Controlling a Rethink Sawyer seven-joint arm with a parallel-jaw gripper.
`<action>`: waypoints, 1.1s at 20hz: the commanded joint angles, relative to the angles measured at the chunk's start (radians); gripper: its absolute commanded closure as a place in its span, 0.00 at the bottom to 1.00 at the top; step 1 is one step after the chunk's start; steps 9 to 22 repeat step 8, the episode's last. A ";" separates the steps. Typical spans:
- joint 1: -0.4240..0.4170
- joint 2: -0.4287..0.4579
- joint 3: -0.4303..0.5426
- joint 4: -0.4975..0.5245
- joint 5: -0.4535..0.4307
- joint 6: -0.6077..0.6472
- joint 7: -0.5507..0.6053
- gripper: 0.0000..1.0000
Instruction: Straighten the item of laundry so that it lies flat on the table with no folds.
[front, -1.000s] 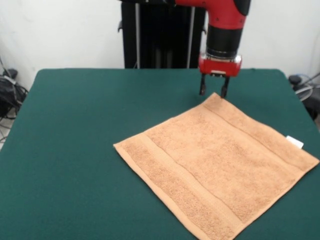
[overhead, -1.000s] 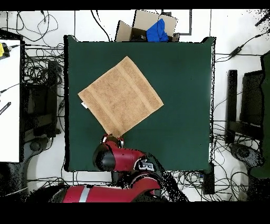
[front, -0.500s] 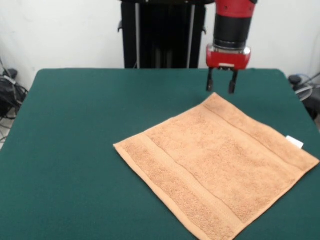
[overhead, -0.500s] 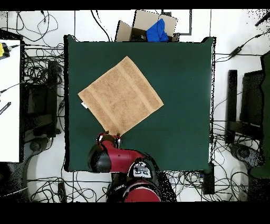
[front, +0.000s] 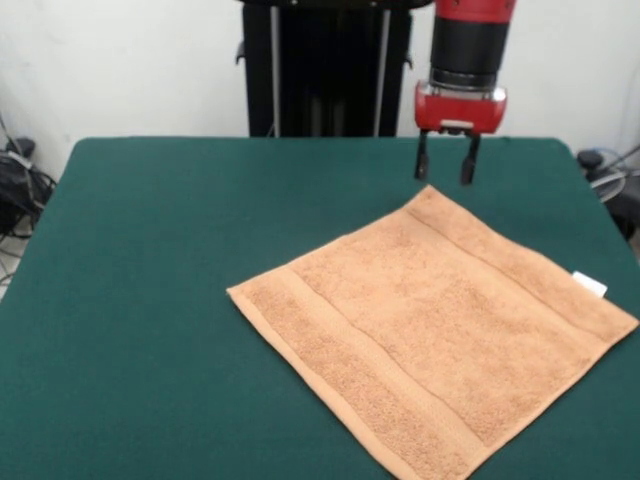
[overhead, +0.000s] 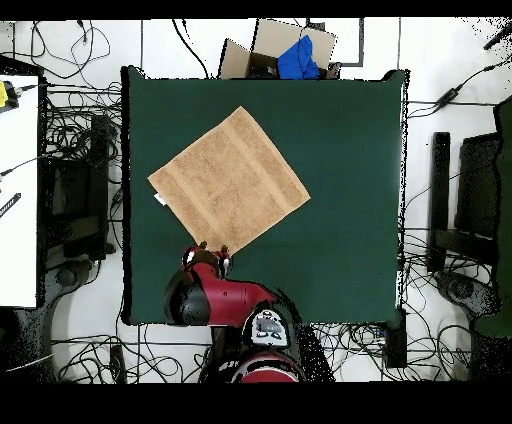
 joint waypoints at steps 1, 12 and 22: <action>0.010 -0.030 -0.035 -0.008 0.070 0.111 0.181 0.00; 0.028 -0.047 -0.043 -0.007 0.091 0.124 0.179 0.00; 0.028 -0.047 -0.043 -0.007 0.091 0.124 0.179 0.00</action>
